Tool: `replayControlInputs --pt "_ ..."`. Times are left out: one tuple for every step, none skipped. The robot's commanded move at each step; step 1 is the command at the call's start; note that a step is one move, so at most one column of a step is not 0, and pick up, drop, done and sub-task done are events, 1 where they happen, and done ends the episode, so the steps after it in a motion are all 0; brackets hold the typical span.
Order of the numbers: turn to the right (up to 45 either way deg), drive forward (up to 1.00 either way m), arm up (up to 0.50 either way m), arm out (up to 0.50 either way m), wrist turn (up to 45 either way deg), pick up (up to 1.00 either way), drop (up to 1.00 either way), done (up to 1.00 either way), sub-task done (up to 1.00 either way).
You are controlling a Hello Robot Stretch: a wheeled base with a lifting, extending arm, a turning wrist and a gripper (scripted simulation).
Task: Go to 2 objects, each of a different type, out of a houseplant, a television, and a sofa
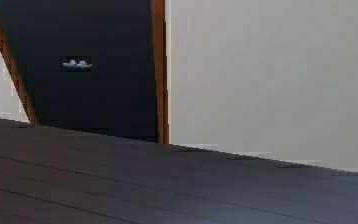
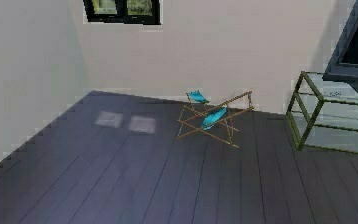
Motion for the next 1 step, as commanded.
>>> replayControlInputs --pt "12.0 0.0 0.0 0.0 0.0 0.0 0.0 0.0 0.0"
